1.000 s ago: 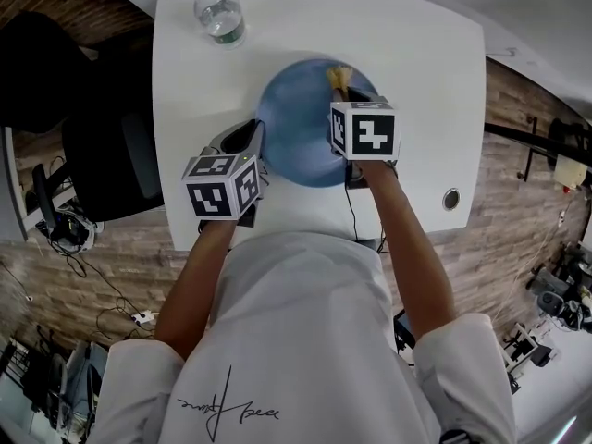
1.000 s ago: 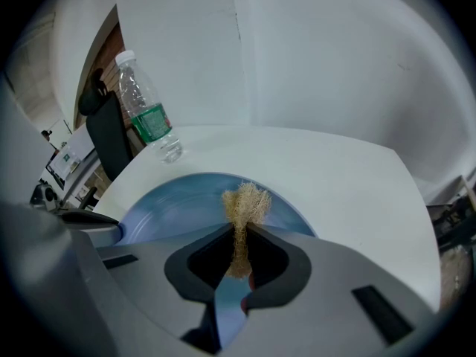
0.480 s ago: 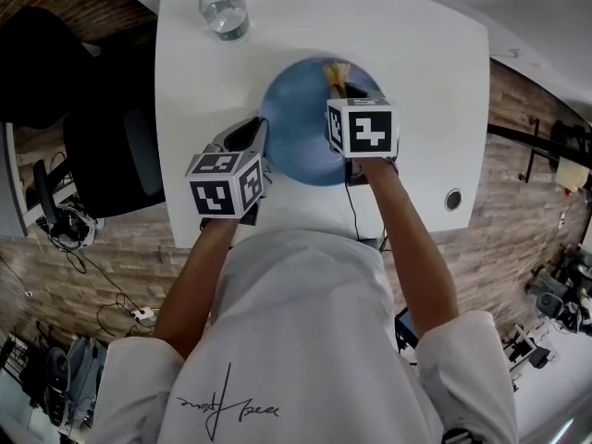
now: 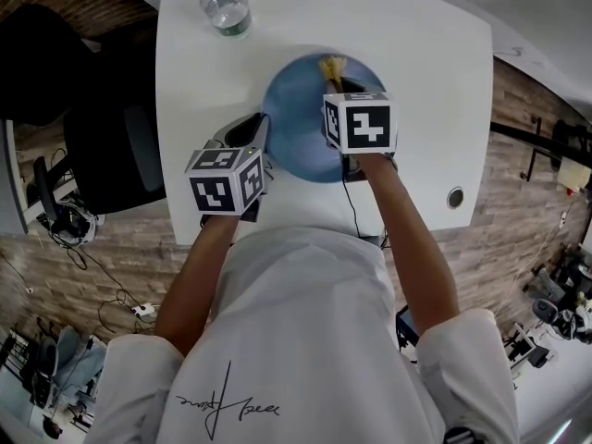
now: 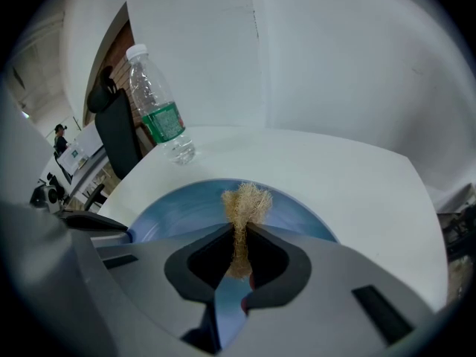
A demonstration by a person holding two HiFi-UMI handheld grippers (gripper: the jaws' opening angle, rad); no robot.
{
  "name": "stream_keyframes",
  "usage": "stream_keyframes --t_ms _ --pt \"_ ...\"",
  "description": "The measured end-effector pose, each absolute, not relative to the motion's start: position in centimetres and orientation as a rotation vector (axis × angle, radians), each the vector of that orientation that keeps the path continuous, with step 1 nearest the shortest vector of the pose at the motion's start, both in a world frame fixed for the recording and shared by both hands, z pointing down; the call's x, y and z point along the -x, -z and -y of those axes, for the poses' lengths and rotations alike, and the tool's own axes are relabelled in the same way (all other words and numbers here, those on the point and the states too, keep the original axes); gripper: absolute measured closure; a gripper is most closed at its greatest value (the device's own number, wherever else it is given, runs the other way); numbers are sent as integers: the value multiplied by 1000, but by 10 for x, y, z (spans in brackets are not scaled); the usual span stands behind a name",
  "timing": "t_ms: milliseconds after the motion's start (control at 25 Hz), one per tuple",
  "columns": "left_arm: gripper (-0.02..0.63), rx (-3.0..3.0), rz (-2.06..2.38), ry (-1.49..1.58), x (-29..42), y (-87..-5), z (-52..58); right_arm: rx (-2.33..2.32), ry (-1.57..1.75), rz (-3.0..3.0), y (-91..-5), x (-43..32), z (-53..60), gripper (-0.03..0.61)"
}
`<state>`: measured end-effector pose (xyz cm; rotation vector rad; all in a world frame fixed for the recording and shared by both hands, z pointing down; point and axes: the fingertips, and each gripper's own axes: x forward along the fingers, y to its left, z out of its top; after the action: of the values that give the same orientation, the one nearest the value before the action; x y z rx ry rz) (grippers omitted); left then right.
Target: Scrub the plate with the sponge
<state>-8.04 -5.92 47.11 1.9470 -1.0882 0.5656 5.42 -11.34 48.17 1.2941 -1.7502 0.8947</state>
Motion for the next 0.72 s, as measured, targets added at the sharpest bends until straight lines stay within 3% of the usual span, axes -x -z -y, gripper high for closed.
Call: stream_keyframes --t_ms 720 --pt "581 -1941 1089 -559 81 -471 59 -1219 -864 1811 -481 -28 113 540"
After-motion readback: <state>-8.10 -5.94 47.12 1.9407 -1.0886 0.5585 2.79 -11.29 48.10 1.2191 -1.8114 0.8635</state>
